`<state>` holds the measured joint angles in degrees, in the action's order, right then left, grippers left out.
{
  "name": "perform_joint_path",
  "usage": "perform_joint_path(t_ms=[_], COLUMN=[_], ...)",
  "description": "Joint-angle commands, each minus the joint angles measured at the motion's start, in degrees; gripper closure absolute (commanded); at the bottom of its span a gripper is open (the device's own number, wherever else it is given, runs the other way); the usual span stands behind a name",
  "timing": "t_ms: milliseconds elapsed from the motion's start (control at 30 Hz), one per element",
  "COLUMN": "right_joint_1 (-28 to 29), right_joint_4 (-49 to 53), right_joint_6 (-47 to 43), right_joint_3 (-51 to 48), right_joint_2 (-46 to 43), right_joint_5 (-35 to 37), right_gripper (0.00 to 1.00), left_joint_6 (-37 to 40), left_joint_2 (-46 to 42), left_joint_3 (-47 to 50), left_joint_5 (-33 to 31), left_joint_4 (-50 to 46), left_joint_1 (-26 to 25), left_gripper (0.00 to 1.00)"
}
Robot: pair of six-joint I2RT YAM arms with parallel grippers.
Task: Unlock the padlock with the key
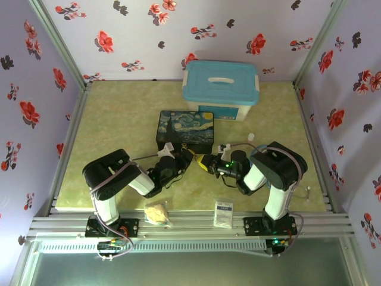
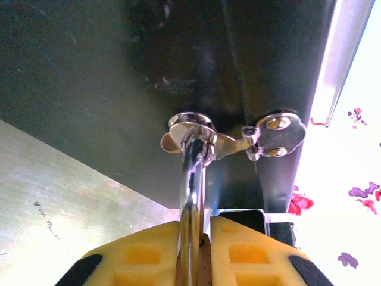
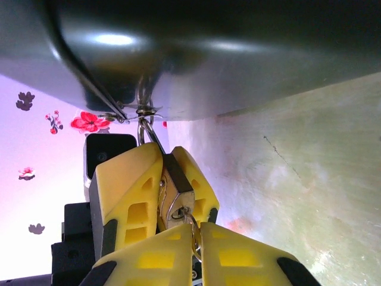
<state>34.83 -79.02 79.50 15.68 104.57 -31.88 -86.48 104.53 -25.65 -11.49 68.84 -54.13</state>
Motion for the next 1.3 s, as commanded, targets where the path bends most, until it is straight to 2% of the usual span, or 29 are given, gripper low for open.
perform_joint_path(t_ms=[0,67,333,467,933,1033,1100,1267], right_joint_1=[2.23,3.22,1.36,1.38,2.70,2.70,2.78,4.72], right_joint_4=[-0.47,-0.43,-0.42,-0.43,-0.38,-0.31,0.55,17.34], right_joint_6=[-0.08,0.17,2.36,9.64,21.43,19.45,14.21,-2.32], right_joint_3=[0.72,0.93,3.00,5.73,4.80,5.06,4.58,4.84], right_joint_2=[-0.77,-0.99,-0.99,1.27,-1.61,-2.79,-3.68,-8.30], right_joint_5=[0.76,1.73,2.65,1.94,5.16,5.42,6.07,8.15], right_gripper=[0.94,1.00,1.00,1.00,1.00,1.00,1.00,0.99], left_joint_6=[1.37,1.32,-0.14,0.19,-0.39,-0.23,-0.41,-0.97], left_joint_2=[0.83,0.95,1.28,0.87,1.14,1.07,1.10,1.67], left_joint_3=[-1.05,-1.16,-0.94,-1.14,-2.68,-2.74,-2.55,-2.78], left_joint_5=[-0.20,-0.05,0.02,0.11,1.36,1.47,1.30,1.12], left_joint_4=[5.43,5.26,5.52,5.62,6.13,6.13,6.07,6.05], left_joint_1=[-0.45,-0.58,-2.98,-3.55,-3.61,-3.62,-3.59,-3.61], left_gripper=[1.00,1.00,1.00,1.00,1.00,1.00,1.00,1.00])
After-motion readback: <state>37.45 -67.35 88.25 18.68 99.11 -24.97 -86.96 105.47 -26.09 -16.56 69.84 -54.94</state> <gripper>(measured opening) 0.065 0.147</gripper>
